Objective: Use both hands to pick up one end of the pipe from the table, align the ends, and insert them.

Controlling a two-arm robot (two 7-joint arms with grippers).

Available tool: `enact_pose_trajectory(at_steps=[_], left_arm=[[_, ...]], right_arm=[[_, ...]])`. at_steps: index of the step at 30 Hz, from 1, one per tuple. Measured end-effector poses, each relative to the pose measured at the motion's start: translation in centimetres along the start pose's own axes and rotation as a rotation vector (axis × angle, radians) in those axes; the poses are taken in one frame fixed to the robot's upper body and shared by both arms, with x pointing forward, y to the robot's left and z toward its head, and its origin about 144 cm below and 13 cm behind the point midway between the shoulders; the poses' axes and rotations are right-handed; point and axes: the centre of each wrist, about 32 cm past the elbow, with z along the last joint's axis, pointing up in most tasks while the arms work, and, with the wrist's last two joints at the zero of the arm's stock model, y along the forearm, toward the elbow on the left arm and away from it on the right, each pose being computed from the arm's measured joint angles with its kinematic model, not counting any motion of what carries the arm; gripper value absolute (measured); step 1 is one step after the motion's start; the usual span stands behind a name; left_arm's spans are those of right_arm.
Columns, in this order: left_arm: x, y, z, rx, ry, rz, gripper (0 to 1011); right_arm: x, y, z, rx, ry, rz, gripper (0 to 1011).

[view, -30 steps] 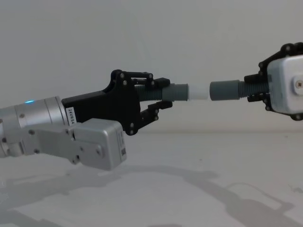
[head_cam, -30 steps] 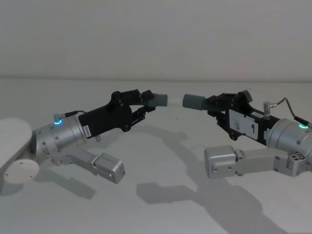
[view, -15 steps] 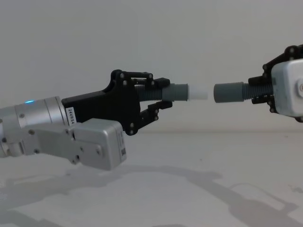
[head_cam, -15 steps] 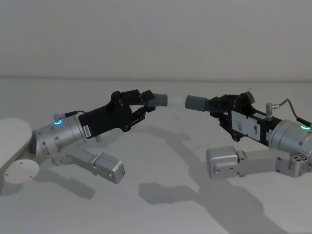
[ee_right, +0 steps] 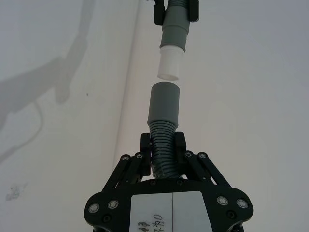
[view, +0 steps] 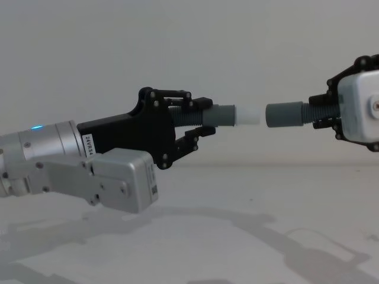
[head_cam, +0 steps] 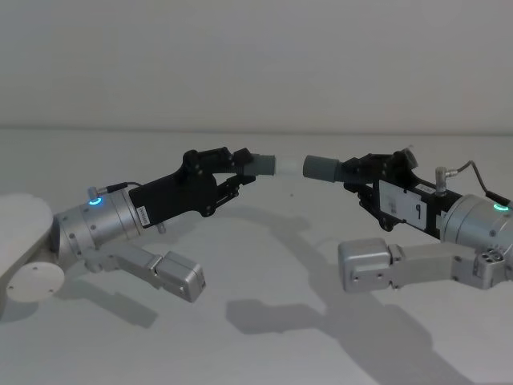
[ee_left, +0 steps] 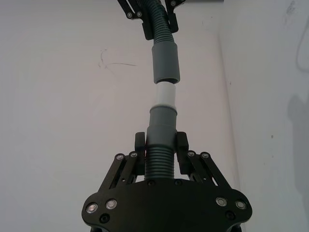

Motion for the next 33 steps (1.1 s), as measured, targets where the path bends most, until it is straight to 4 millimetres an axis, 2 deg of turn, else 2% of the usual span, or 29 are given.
enact_pose_trajectory(at_steps=[33], left_arm=[[0.00, 0.02, -0.01, 0.000, 0.000, 0.000, 368]], right_arm=[[0.75, 0.51, 0.15, 0.027, -0.003, 0.002, 278]])
